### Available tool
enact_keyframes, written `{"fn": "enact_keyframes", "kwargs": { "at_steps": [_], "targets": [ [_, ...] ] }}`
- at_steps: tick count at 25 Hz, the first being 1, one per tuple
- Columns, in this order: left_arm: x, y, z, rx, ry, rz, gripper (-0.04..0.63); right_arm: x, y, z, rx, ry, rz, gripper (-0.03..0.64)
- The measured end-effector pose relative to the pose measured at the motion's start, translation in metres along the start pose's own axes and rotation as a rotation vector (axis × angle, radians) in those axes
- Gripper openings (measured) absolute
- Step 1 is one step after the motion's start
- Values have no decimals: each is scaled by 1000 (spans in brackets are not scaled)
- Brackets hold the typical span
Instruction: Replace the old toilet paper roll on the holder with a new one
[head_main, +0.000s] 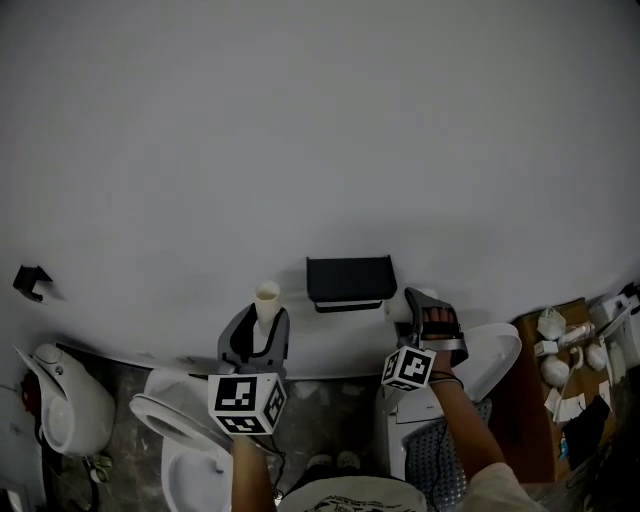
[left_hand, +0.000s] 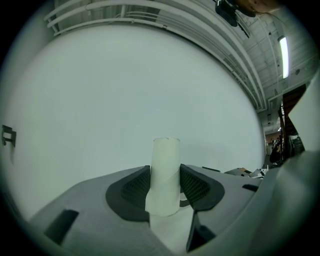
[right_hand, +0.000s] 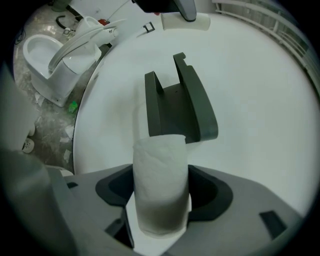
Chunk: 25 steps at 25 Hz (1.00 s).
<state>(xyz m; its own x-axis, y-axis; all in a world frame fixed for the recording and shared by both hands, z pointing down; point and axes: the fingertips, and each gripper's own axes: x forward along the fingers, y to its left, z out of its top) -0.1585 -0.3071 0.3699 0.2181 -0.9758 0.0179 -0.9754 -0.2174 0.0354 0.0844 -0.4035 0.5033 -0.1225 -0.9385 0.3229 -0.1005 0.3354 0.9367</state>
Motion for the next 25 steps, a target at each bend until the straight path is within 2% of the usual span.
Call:
{"fn": "enact_keyframes", "kwargs": {
  "at_steps": [13, 25],
  "targets": [
    [-25, 31, -3, 4, 12, 85, 186, 7, 14, 40, -21, -65, 7, 302],
    [-50, 54, -10, -1, 29, 137, 186, 9, 21, 71, -17, -100, -39, 301]
  ]
}}
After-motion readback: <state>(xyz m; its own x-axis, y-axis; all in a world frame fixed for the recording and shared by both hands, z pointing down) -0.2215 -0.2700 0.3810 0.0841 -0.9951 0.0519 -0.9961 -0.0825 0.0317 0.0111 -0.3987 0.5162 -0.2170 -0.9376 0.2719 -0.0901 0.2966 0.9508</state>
